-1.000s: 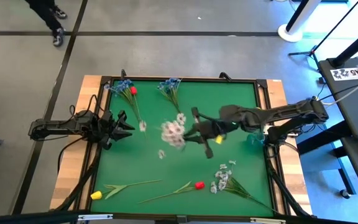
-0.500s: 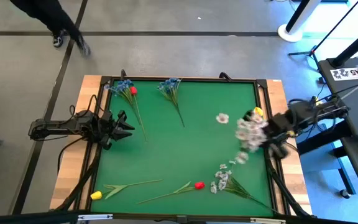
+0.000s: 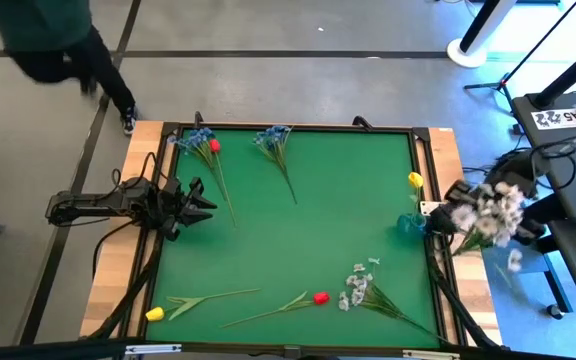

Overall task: Sort flowers into vase by color
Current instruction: Put the top white flower into the blue vase

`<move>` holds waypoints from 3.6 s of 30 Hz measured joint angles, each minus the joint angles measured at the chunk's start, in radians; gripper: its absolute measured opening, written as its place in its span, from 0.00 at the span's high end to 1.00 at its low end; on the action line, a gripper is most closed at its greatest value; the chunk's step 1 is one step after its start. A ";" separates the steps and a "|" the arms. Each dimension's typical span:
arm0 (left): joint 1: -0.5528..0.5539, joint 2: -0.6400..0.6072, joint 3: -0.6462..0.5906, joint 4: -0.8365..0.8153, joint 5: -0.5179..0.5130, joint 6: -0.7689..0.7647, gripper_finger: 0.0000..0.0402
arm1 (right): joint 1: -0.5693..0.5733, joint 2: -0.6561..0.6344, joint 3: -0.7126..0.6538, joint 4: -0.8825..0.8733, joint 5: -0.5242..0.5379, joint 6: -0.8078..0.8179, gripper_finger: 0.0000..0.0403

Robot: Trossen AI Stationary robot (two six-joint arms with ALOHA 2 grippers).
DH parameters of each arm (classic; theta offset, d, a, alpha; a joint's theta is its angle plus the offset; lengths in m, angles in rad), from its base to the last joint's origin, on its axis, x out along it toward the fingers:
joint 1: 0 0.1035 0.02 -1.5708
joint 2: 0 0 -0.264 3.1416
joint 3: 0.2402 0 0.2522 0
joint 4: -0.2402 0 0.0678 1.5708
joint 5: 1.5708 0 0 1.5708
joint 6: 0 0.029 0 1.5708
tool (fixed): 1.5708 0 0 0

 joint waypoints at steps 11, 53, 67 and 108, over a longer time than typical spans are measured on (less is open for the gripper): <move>0.000 0.000 0.001 -0.002 -0.001 0.000 0.67 | 0.005 -0.151 0.071 -0.428 0.238 -0.186 0.99; 0.000 0.005 0.000 0.000 -0.016 0.000 0.67 | 0.005 -0.180 0.086 -0.555 0.461 -0.185 0.98; 0.000 0.005 0.000 0.000 -0.016 0.000 0.67 | 0.005 -0.180 0.004 -0.623 0.541 -0.187 0.99; 0.000 0.005 0.000 0.001 -0.016 0.000 0.67 | 0.005 0.255 0.493 -1.494 0.445 0.017 0.44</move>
